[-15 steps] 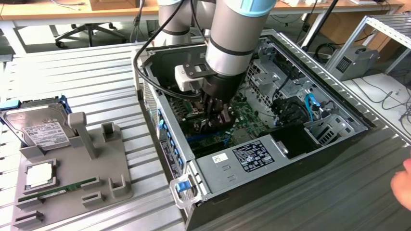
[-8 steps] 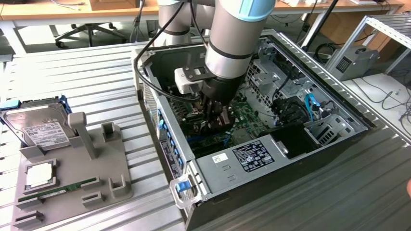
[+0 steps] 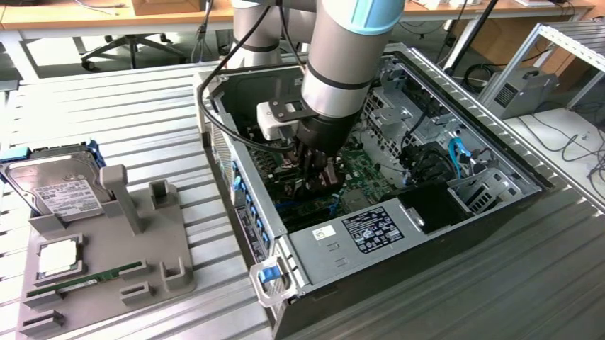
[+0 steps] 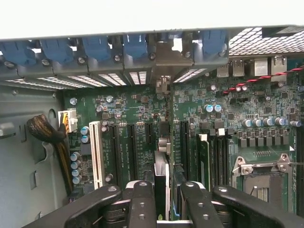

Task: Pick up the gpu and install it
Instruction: 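Insert the gpu into the slot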

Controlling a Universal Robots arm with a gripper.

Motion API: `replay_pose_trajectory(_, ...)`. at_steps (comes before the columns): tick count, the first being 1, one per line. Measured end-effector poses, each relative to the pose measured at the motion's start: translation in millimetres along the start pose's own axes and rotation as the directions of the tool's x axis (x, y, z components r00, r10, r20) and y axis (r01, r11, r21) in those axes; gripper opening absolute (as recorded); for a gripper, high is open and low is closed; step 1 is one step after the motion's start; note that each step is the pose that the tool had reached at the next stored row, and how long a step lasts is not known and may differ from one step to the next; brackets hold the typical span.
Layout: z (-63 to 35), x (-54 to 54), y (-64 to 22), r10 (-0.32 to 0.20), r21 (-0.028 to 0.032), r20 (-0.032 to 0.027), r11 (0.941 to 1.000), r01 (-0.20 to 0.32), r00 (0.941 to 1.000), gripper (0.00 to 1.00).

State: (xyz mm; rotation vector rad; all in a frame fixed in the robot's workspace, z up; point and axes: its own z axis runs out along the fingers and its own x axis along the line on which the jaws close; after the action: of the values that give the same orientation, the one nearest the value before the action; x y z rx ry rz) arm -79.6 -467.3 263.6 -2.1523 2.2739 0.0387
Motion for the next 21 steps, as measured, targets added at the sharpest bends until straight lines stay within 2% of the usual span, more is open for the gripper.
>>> replay_pose_trajectory(21, -1.7, -0.3, 0.0, -0.012, 0.0012, 0.0001, 0.9999, 0.012, 0.9999, 0.26)
